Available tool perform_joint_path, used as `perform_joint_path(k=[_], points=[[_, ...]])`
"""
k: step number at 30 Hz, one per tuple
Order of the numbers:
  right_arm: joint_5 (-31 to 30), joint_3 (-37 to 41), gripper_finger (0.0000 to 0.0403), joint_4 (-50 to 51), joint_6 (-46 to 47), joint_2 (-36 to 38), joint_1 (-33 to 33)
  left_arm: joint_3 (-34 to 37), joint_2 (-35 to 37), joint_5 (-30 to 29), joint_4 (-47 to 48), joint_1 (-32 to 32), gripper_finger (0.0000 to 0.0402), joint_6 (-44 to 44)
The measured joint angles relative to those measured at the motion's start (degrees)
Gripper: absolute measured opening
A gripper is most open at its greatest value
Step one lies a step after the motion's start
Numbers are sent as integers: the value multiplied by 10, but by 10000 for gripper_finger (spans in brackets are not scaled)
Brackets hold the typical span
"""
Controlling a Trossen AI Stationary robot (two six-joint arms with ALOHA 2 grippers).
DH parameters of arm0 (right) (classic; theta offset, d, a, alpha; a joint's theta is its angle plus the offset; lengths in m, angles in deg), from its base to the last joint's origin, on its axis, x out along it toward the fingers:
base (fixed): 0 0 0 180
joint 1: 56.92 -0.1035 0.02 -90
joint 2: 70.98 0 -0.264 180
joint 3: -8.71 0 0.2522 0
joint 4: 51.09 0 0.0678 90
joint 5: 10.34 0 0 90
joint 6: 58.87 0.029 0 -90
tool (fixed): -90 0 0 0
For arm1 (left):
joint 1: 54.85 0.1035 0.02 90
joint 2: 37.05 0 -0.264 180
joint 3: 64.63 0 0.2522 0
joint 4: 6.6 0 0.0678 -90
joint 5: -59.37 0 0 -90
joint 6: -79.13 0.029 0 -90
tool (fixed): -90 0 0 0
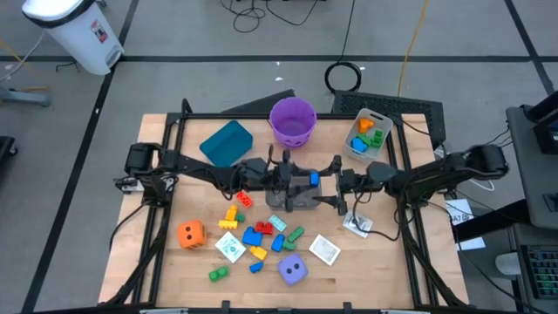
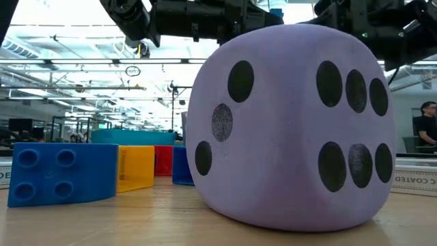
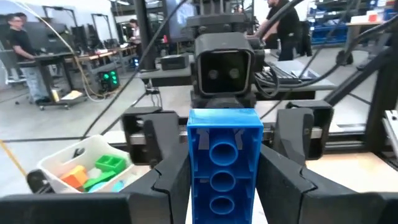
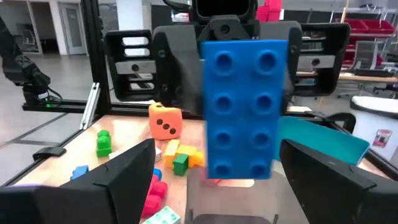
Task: Pick & Place Toys
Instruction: Put the dark blue game piece into the white bin
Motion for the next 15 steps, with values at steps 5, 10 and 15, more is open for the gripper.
perform_joint_path(k=[5,10,15], points=[[0,-12,322,-1,-2,-18,0,0,0,29,1,-2,154,0],[1,-19,308,-1,2,-23,-9,0,0,20,3,-2,154,-1],[-1,-21,264,-1,-5,-23,-19,0,0,19,6,-2,154,-5]])
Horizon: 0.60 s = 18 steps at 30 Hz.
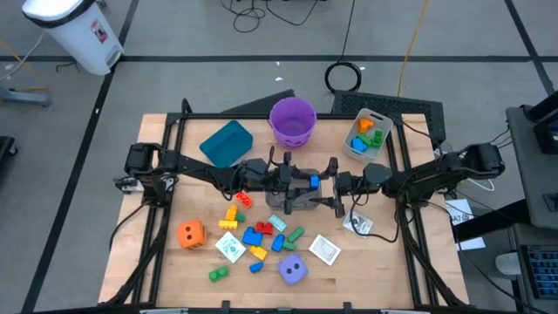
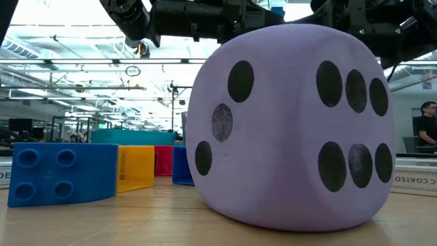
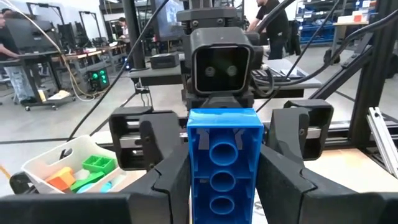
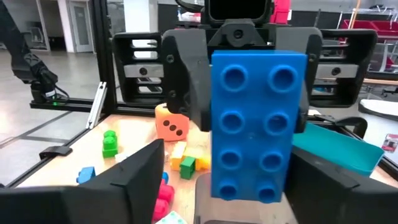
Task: Pick & Place Toys
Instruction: Put the dark blue game piece into the white bin
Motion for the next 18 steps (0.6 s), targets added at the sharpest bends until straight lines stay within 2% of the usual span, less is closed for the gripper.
perform_joint_path(k=[12,15,18], points=[[-10,0,112,-4,-2,0,0,0,0,0,0,-1,154,-7],[-11,0,101,-4,1,0,0,0,0,-3,0,-1,157,-18],[-8,0,101,-4,3,0,1,0,0,-25,0,-5,177,-33]])
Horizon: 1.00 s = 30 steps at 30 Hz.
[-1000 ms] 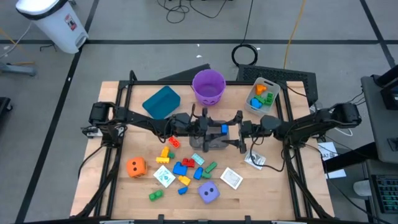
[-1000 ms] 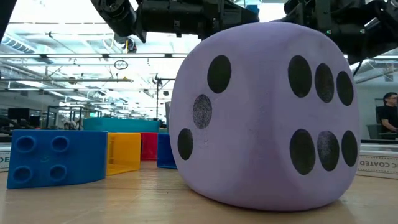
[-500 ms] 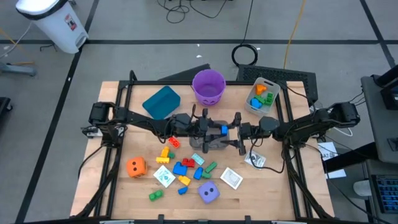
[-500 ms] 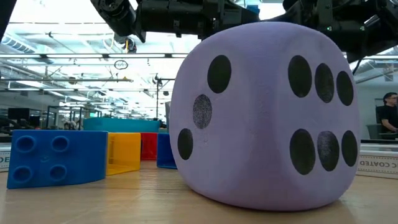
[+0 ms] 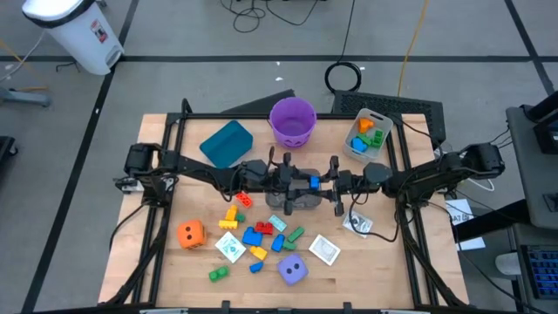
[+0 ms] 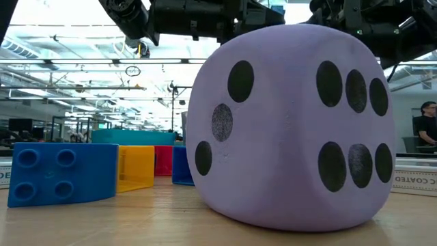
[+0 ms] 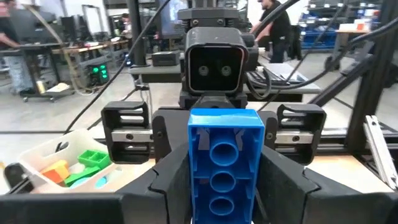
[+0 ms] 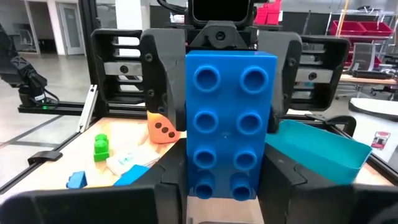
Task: Pick & Place Toys
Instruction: Put the dark blue game piece into the white bin
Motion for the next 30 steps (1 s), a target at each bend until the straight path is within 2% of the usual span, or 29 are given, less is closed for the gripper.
perform_joint_path(k=[6,12,17,22,24,26,30], points=[[-20,0,122,21,11,0,7,0,32,-46,20,-15,252,47],[-69,0,109,87,15,39,28,0,94,-111,148,-21,296,65],[-193,0,110,210,6,113,72,0,104,-132,248,-11,307,40],[-367,20,113,299,-5,166,138,0,88,-130,270,-2,303,-8],[-418,33,109,333,-3,179,175,0,81,-130,275,2,298,-27],[-444,47,108,369,11,188,217,0,72,-130,275,5,295,-45],[-438,75,116,408,45,192,302,0,67,-130,277,9,289,-73]])
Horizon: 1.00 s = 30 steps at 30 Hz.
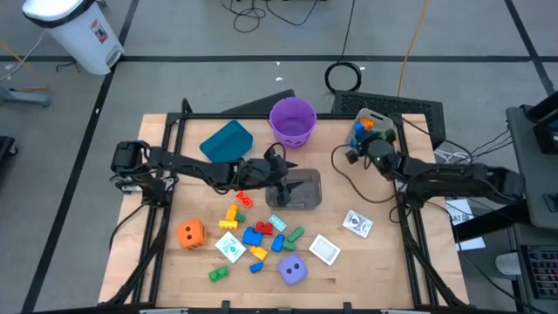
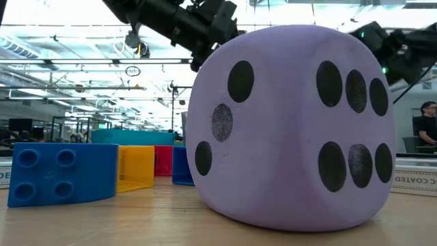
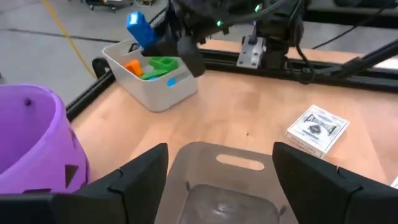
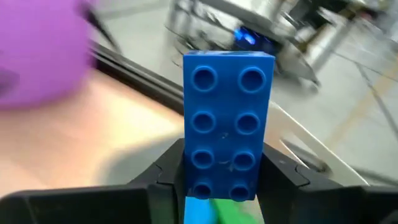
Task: Pick & Place Toys
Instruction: Put the dark blue game piece into the white bin, then put the orange game piece into the white bin
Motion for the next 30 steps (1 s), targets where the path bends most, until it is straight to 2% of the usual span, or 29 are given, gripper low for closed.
perform_joint_path(k=[4,8,13,15,18,22,26,30], points=[[-1,21,129,3,2,0,47,0,-2,0,8,1,293,-23],[2,24,154,10,11,6,56,0,-1,0,17,0,295,-39],[56,24,210,24,18,23,56,0,-1,0,29,-2,296,-39],[59,24,237,30,27,31,55,0,0,0,51,-2,296,-24],[59,24,272,41,30,46,52,0,26,-10,114,-2,296,-23],[60,24,301,54,30,72,27,0,77,-53,243,-6,296,-78],[63,24,308,51,18,103,-11,2,110,-69,421,-24,296,-165],[93,24,306,32,13,130,-45,34,104,-70,502,-49,296,-221]])
